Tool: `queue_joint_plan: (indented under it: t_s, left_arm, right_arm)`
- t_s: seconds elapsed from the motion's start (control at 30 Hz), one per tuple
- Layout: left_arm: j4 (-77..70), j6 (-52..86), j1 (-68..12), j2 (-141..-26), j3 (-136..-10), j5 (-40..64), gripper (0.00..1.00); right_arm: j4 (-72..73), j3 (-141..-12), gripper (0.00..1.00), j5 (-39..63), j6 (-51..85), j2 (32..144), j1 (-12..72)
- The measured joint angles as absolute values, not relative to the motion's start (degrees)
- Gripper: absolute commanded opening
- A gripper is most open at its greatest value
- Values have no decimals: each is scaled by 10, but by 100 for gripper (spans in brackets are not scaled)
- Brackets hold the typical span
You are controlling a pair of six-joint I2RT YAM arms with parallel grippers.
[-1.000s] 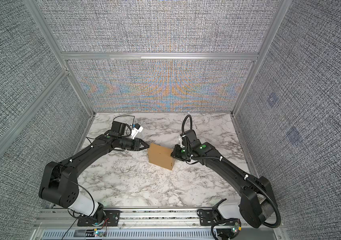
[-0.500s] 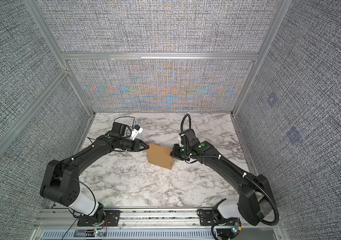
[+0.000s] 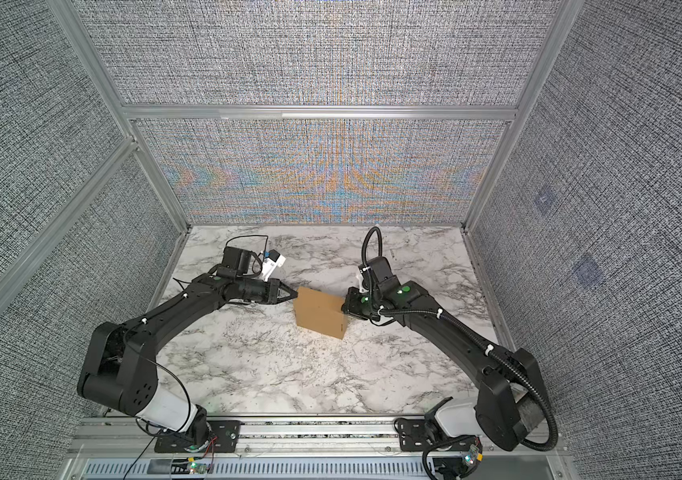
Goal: Assemble paper box
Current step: Turn over the paper box at the center of the table.
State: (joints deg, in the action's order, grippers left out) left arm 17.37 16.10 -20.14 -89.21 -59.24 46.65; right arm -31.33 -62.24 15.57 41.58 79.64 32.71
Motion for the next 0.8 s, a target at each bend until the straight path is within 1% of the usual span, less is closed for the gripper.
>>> queue_joint_plan:
  t_s: [0.07,0.2,0.47,0.57,0.67,0.8]
  left_arm:
    - [171,161,-201,-889,-590,465,16]
    - [168,160,-201,-867,-570,458,19]
    - [185,130,-201,-800,-514,449,21]
    - [187,115,-202,-772,-489,436,25]
    - [197,101,-202,-752,-459,411,27]
    - [197,88,-204,-733,-418,391,27]
  right_arm:
    - [-317,-629,11,154,411,801,327]
    - [-320,-636,11,151,399,806,331]
    - [-340,-617,14,111,391,768,398]
    - [-342,-604,21,90,391,758,434]
    - [-337,-574,29,62,391,755,475]
    - [-338,-542,33,17,394,750,509]
